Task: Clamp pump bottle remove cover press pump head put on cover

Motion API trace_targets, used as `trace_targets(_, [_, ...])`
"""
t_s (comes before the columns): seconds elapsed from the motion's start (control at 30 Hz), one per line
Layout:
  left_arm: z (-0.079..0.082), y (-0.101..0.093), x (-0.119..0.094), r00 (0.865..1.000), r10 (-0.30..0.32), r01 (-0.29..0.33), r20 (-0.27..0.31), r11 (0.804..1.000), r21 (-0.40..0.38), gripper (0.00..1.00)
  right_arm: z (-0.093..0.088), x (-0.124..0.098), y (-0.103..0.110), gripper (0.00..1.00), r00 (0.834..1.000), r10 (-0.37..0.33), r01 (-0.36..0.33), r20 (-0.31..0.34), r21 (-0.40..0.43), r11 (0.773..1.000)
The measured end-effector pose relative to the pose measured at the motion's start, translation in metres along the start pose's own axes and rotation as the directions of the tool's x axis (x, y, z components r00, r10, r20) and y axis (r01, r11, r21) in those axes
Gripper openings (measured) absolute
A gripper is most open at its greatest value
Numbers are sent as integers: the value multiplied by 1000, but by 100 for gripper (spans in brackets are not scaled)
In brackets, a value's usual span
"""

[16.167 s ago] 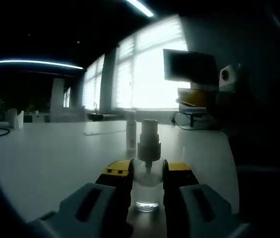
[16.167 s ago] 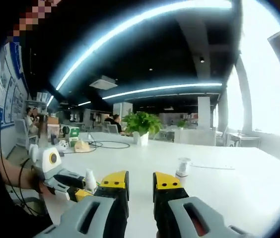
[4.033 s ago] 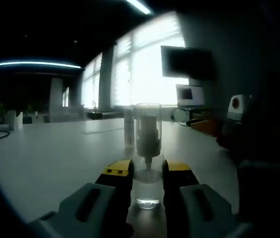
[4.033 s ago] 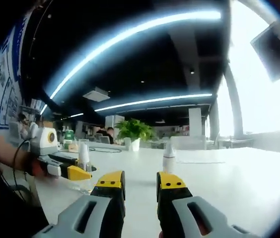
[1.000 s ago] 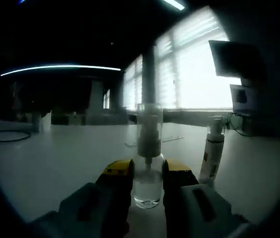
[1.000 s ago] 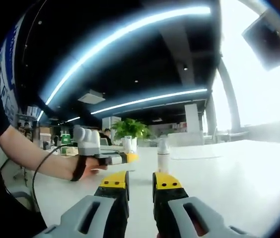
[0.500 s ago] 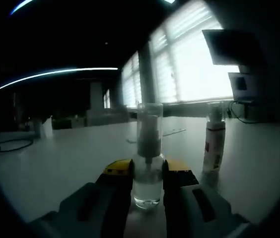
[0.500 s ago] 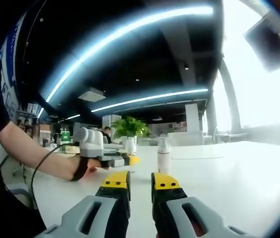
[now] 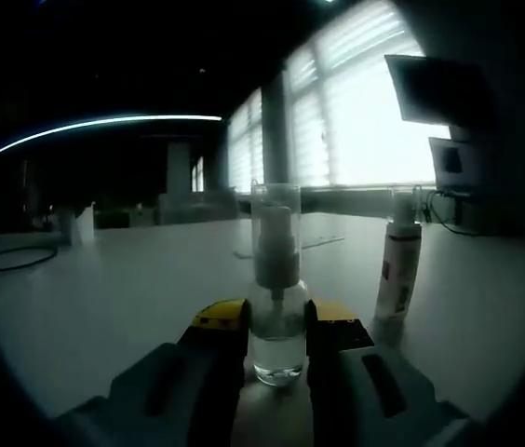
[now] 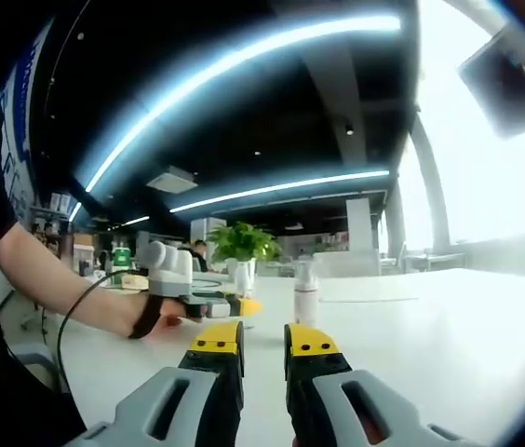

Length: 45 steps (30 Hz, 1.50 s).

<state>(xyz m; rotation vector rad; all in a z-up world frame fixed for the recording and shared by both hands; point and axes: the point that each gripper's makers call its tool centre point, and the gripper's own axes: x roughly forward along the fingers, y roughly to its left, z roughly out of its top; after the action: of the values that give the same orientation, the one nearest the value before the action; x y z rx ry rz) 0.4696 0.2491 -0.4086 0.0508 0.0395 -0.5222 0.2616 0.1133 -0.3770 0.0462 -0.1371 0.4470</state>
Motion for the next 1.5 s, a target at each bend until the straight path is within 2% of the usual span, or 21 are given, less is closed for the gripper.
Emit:
trace_targets(0.2, [1, -5, -4, 1000, -18, 18, 10, 1000, -9, 19, -1, 0, -2, 13, 1000, -7, 7, -4, 11, 1000])
trace_targets(0.4, [7, -3, -9, 999, -32, 33, 43, 999, -7, 31, 0, 0, -3, 13, 1000, -7, 7, -1, 8, 1000])
trace_targets(0.57, [11, -3, -18, 997, -54, 56, 61, 998, -39, 31, -2, 1, -5, 13, 1000, -12, 12, -8, 14, 1000])
trace_targets(0.7, [11, -12, -27, 995, -71, 73, 69, 997, -20, 30, -2, 1, -5, 13, 1000, -13, 13, -9, 12, 1000])
trace_targets(1.0, [19, -9, -34, 992, -79, 84, 101, 995, -47, 30, -3, 2, -9, 14, 999, -34, 34, -16, 40, 999])
trace_targets(1.13, [20, -13, -41, 988, -111, 116, 106, 992, -39, 33, -3, 1, -9, 14, 999, -35, 36, -18, 34, 999])
trace_targets(1.3, [24, -18, -59, 987, -118, 123, 113, 992, -39, 33, -2, 0, -10, 14, 999, -35, 36, -15, 40, 999])
trace_targets(1.5, [40, -25, -80, 981, -140, 148, 136, 987, -56, 32, -2, -1, -8, 14, 999, -33, 34, -13, 40, 999])
